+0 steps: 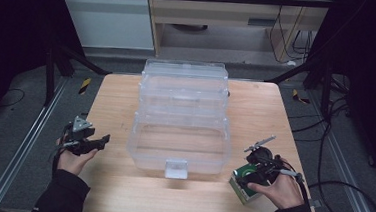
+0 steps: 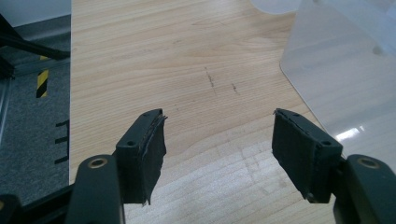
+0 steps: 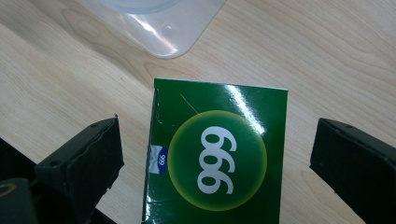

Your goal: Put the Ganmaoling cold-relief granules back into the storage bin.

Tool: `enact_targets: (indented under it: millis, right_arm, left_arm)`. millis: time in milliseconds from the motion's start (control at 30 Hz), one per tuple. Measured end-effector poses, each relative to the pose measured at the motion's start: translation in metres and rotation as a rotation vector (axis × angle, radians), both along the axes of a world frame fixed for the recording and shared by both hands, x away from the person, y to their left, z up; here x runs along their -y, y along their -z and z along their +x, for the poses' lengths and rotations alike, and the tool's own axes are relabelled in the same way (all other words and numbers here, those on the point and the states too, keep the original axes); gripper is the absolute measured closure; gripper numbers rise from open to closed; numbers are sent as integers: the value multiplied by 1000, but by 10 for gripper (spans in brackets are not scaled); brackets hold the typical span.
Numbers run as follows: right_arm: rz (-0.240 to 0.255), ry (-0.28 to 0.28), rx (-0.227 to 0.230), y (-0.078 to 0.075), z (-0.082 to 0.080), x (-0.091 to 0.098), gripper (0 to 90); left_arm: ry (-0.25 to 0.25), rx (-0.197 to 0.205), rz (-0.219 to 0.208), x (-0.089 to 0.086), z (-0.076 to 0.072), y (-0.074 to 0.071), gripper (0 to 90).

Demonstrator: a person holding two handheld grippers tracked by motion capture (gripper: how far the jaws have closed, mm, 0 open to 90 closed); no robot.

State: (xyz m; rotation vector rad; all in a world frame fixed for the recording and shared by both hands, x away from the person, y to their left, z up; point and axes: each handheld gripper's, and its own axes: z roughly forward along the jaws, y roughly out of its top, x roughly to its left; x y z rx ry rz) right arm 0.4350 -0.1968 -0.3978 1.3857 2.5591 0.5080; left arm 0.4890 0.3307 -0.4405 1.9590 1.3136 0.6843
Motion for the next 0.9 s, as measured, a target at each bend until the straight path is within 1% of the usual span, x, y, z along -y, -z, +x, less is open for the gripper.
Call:
enact_targets:
  millis: [233, 467, 533, 600, 800, 833, 900]
  right_arm:
    - [-14, 0, -26, 6, 1, 1, 27]
    - [-22, -3, -42, 11, 1, 1, 31]
    - [-23, 4, -54, 12, 1, 1, 45]
    - [-26, -1, -58, 14, 2, 2, 58]
    - [-33, 6, -75, 16, 2, 3, 88]
    - [-35, 4, -76, 17, 2, 2, 96]
    - [-41, -7, -93, 19, 2, 2, 101]
  left_arm:
    - [0, -5, 2, -1, 0, 1, 340]
    - [6, -12, 5, 1, 1, 1, 339]
    - [7, -13, 6, 1, 1, 1, 339]
    - [7, -15, 7, 2, 1, 2, 339]
    - [13, -19, 13, 3, 1, 2, 336]
    - [14, -21, 14, 3, 1, 3, 335]
    - [17, -23, 18, 4, 2, 3, 335]
